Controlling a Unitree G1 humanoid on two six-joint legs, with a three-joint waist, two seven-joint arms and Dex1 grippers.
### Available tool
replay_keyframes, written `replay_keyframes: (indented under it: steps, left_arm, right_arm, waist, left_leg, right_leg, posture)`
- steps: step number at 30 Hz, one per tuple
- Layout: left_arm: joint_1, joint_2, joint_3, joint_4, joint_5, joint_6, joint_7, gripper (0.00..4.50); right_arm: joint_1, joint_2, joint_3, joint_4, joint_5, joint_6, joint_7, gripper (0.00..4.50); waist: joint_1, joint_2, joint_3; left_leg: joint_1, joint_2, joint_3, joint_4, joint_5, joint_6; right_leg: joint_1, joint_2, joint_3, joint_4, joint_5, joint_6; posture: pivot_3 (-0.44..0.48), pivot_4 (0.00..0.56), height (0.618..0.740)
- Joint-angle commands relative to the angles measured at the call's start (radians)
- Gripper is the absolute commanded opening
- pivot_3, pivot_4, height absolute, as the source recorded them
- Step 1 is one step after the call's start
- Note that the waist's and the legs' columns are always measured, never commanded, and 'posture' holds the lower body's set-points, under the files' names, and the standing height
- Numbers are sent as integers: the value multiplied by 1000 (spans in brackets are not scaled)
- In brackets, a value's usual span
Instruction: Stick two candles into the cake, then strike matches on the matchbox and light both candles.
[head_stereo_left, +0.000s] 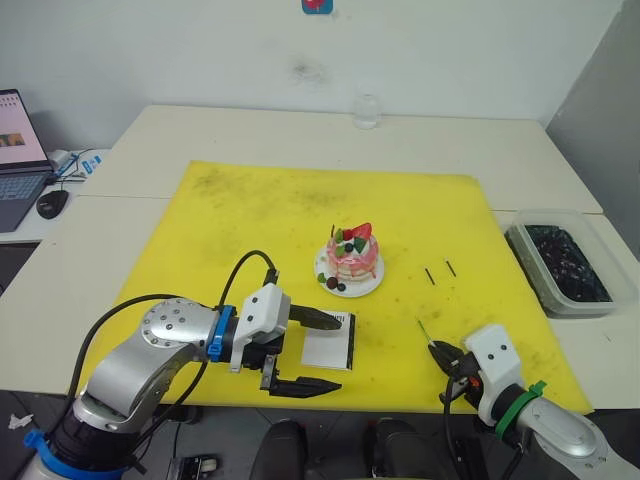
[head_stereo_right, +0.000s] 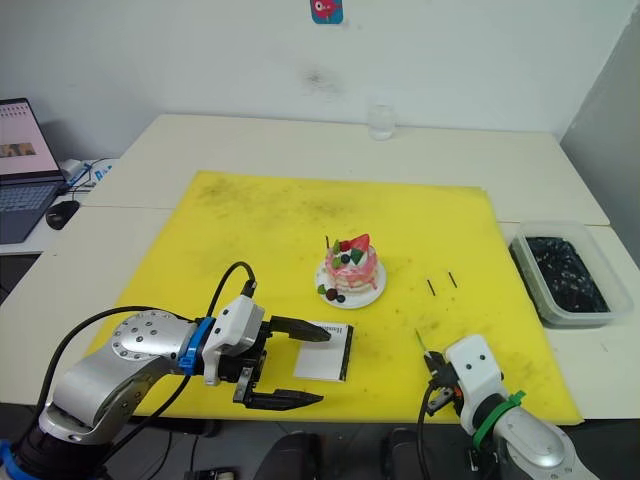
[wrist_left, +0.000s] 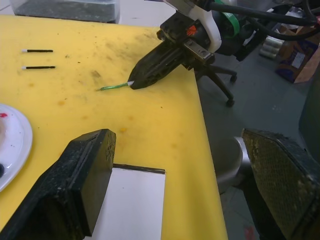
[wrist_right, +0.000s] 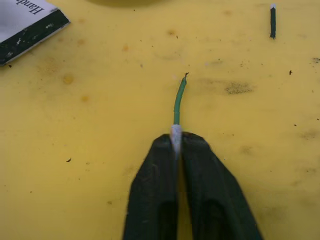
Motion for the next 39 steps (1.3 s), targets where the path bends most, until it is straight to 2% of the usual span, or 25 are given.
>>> replay_keyframes:
  steps: [1,4,7,10,14,16,21,33,36,39]
  left_arm:
    - [-5,-4,6,-25,-21,-1,3,4500]
    - [7,1,6,-52,-45,14,-1,4500]
    - [8,3,6,-67,-68,31,-5,4500]
    - [4,5,6,-72,-80,35,-8,4500]
    - [-11,-2,-6,-75,-89,45,-4,4500]
    - [-16,-5,-10,-75,-91,48,-3,4500]
    - [-29,-5,-15,-64,-87,50,-5,4500]
    - [-48,-4,-32,-57,-72,54,-3,4500]
    - [-43,-3,-32,-64,-70,53,-1,4500]
    - [-42,-3,-28,-70,-73,57,4,4500]
  right_arm:
    - [-17,-32,-49,-65,22,21,41,14]
    - [-42,-140,-193,-94,72,36,157,14]
    - [9,-261,-367,-42,92,-12,324,14]
    - [85,-328,-509,87,61,-131,479,14]
    - [144,-338,-613,299,20,-326,626,14]
    - [167,-328,-638,367,11,-383,669,14]
    - [185,-310,-660,416,32,-422,738,14]
    - [157,-305,-580,464,-12,-427,753,14]
    - [158,-307,-575,472,-12,-428,765,700]
    - [149,-315,-580,474,-15,-438,773,1705]
  waist:
    - [0,0,0]
    - [0,0,0]
    - [3,0,0]
    - [9,-1,0]
    - [6,-1,0]
    - [6,-1,0]
    - [4,0,0]
    - [5,0,0]
    - [5,0,0]
    - [5,0,0]
  left_leg:
    - [0,0,0,0,0,0]
    - [0,0,1,0,0,0]
    - [0,-1,1,0,0,0]
    - [0,-1,-1,0,0,0]
    - [0,-1,-1,0,0,0]
    - [0,-1,-1,0,0,0]
    - [1,-1,-1,0,0,0]
    - [1,-2,-1,0,0,0]
    - [1,-1,-1,0,0,0]
    - [1,-1,-1,0,0,0]
  right_leg:
    - [0,0,0,0,0,0]
    - [0,0,1,0,0,0]
    - [0,1,1,0,1,1]
    - [1,1,-1,-1,1,1]
    - [1,1,-1,-1,1,1]
    - [1,1,-1,-1,0,0]
    - [1,1,-1,0,0,0]
    - [3,1,0,0,0,0]
    - [3,1,-1,0,0,0]
    - [3,1,0,0,0,0]
  posture:
    - [0,150,740]
    - [0,150,740]
    - [0,150,740]
    - [0,150,740]
    - [0,150,740]
    - [0,150,740]
    - [0,150,740]
    - [0,150,740]
    - [0,150,740]
    - [0,150,740]
